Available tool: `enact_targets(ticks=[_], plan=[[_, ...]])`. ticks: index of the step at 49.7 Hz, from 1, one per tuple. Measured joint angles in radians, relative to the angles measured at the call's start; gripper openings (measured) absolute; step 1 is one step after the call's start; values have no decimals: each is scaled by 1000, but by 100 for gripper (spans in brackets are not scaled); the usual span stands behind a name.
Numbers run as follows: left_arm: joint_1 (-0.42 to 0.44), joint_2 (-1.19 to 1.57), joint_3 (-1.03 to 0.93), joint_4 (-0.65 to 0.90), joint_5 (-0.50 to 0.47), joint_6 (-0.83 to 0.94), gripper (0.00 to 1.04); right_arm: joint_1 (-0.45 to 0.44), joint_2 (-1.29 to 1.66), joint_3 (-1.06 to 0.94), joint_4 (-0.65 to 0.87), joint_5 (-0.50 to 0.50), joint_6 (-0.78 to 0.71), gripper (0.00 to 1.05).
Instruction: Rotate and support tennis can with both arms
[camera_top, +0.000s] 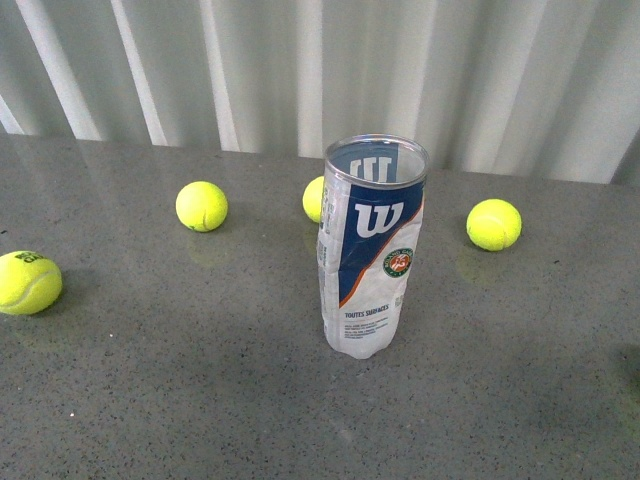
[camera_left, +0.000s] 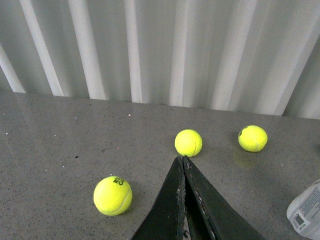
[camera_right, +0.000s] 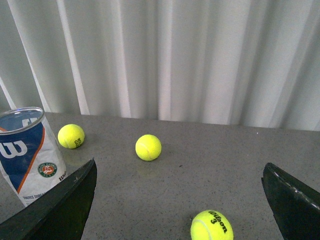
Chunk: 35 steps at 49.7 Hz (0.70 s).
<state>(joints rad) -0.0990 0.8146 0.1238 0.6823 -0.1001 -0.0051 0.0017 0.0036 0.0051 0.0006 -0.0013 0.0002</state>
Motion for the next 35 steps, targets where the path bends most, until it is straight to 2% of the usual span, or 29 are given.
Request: enact_targets(ticks=[7,17,22,35], plan=[[77,-97,-40,-57,97,0,4,0,0,0,0,0,0,98],[97,-224,-78,-146,97,0,4,0,0,0,0,0,0,98],[97,-241,-99,-119,99,0,4,0,0,0,0,1,0,98],[97,-396,-100,-260,100,0,4,0,0,0,0,0,0,98]])
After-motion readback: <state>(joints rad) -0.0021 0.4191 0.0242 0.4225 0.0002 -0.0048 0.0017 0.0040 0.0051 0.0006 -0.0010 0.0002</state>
